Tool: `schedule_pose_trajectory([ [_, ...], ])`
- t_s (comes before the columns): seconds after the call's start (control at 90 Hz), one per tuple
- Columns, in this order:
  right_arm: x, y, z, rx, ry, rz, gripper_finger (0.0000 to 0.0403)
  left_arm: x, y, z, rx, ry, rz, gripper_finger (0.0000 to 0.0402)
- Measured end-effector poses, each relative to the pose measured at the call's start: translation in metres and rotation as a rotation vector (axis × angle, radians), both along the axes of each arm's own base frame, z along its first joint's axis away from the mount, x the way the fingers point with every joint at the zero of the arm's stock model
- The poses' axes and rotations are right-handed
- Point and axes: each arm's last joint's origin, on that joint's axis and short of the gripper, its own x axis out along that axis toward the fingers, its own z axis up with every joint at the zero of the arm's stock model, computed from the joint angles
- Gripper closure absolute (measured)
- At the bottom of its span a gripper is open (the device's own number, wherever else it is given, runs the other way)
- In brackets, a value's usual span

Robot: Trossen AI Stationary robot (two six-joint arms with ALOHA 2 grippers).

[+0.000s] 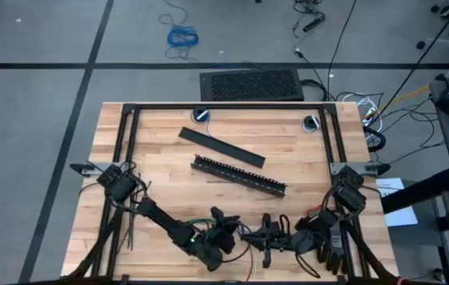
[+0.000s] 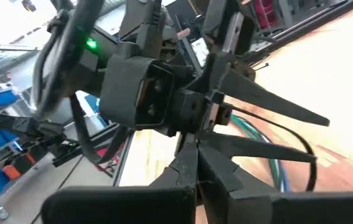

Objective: Ziptie cables
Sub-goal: Wrap the cable wires with the black zip tie

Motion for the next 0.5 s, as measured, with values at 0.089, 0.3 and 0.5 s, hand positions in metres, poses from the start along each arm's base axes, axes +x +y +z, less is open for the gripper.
schedule_pose_trajectory([
  [0.089,-0.0001,-0.0004,-0.0002,-0.010,0.004,-0.016,0.0403,0.0000,-0.0002,0.0001,0.002,0.001,-0.002,0.0295],
  [0.3,-0.0002,-0.0019,0.0022,-0.032,-0.006,-0.061,0.0403,0.0003,0.0002,0.0000,0.003,0.003,-0.002,0.0299],
  [0.5,-0.0002,-0.0024,0.0021,-0.032,-0.004,-0.076,0.0403,0.0004,0.0001,0.0001,0.004,0.005,-0.005,0.0350],
])
